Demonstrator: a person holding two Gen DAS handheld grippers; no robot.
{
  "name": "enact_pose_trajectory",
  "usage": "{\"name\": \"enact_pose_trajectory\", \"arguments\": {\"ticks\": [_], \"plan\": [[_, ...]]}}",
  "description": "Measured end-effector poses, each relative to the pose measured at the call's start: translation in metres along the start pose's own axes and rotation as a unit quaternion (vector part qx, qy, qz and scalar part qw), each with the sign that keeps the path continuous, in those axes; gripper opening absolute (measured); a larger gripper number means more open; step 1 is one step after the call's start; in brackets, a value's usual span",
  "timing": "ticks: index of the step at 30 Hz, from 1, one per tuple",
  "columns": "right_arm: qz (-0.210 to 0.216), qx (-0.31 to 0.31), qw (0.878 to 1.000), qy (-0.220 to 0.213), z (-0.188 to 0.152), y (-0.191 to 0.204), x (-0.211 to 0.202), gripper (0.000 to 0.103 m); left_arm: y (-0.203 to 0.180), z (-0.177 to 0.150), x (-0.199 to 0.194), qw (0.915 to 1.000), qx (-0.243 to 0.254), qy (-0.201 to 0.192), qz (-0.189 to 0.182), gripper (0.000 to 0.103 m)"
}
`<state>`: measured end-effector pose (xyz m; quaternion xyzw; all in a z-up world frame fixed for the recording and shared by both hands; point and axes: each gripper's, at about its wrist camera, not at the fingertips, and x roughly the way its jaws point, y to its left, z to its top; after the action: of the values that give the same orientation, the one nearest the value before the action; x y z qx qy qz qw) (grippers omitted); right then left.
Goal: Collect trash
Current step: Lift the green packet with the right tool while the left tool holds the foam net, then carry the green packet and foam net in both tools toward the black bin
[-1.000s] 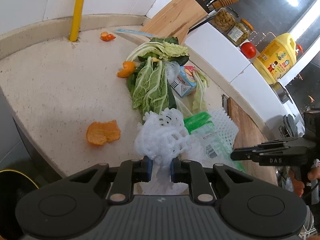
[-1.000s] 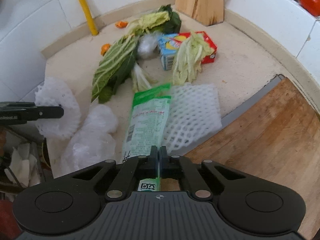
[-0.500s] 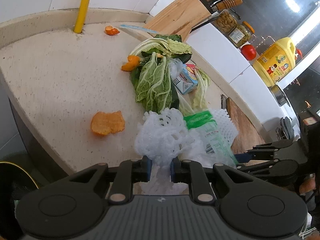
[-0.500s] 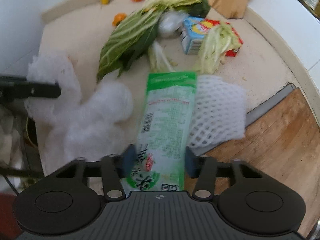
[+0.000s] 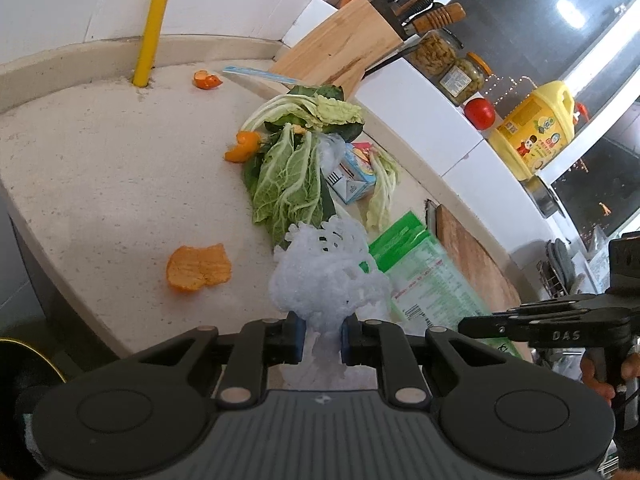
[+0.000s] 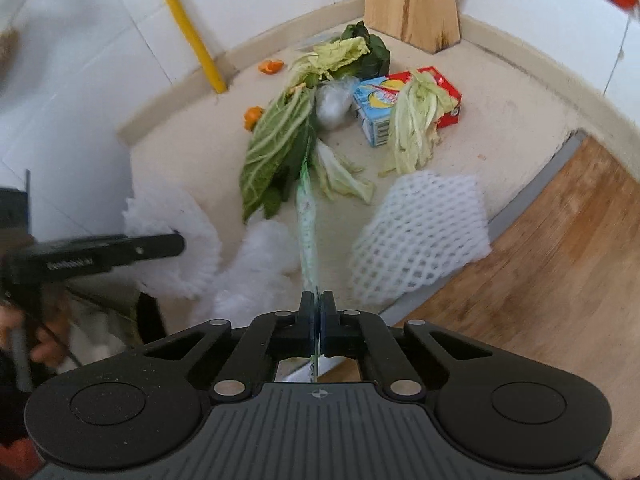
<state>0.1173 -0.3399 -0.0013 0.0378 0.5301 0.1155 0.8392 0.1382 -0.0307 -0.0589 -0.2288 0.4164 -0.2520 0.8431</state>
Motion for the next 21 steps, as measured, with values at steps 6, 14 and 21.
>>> {"name": "enact_pose_trajectory", "arguments": {"ticks": [6, 14, 21], "plan": [[0.003, 0.013, 1.000, -0.008, -0.007, -0.001, 0.004, 0.003, 0.003, 0.001, -0.008, 0.9999, -0.007, -0.009, 0.009, 0.011], [0.030, 0.058, 0.996, -0.057, 0.006, -0.018, -0.021, 0.003, -0.001, 0.008, -0.019, 0.9995, -0.009, -0.030, 0.009, 0.011], [0.049, 0.064, 0.991, -0.105, 0.019, -0.018, -0.042, 0.003, -0.006, 0.019, -0.030, 0.9983, -0.002, -0.056, 0.013, 0.011]]}}
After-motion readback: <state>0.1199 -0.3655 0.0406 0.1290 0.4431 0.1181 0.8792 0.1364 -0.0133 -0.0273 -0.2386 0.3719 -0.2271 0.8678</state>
